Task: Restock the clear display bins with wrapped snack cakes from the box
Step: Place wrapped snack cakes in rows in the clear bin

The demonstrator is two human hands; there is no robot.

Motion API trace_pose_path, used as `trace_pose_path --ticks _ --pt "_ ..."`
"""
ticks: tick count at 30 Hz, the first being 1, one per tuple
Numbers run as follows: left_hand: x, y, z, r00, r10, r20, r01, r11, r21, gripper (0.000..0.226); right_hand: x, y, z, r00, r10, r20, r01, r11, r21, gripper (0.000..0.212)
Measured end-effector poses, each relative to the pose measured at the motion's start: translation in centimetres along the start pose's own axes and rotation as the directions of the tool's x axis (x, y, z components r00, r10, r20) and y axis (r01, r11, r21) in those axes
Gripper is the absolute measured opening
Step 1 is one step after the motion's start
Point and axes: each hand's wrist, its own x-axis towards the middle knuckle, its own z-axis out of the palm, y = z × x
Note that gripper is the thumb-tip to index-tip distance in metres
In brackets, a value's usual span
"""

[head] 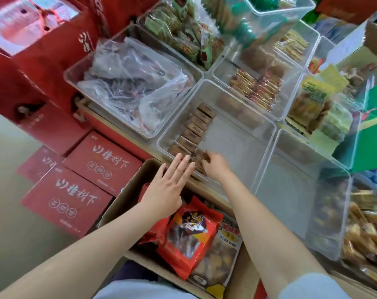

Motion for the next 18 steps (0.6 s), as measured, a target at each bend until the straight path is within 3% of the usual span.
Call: trace_pose_path --ticks 3,5,7,9,12,15,18 --pt "0.0 0.2 -0.5 0.999 -0.009 0.031 0.009 1.000 -0.015 0.102 -1.1 0.5 -0.6 0.996 -0.025 0.088 0.018 0.997 0.080 0.062" --pt "0.1 0.6 -1.2 0.996 -0.028 0.090 0.031 0.999 -0.027 0.099 -2.9 1.2 -1.7 0.997 -0.037 0.062 0.029 0.990 0.136 0.065" --pt "0.2 1.2 -2.2 0.991 -0.043 0.127 0.045 0.999 -0.015 0.096 -6.1 2.2 -3.4 0.998 -0.051 -0.033 0.058 0.966 0.254 0.057" --pt "0.5 2.0 -3.2 0.986 -0.069 0.151 0.072 0.997 -0.013 0.091 -10.7 3.7 -5.3 0.986 -0.095 -0.137 0.141 0.911 0.387 0.036" --pt "1.3 4.5 -4.7 0.985 -0.112 0.134 0.122 0.990 -0.071 0.070 -19.7 7.0 -7.6 0.959 -0.111 -0.262 0.236 0.826 0.512 0.017" --pt "2.1 10.7 -5.6 0.998 -0.013 0.058 0.022 0.987 -0.159 0.043 -27.8 12.3 -8.4 0.905 -0.005 -0.425 0.245 0.824 0.511 0.016" --pt "1.3 20.3 -5.8 0.980 0.150 0.129 -0.101 0.941 -0.324 0.036 -33.8 19.0 -8.1 0.802 0.149 -0.579 0.207 0.838 0.504 0.016"
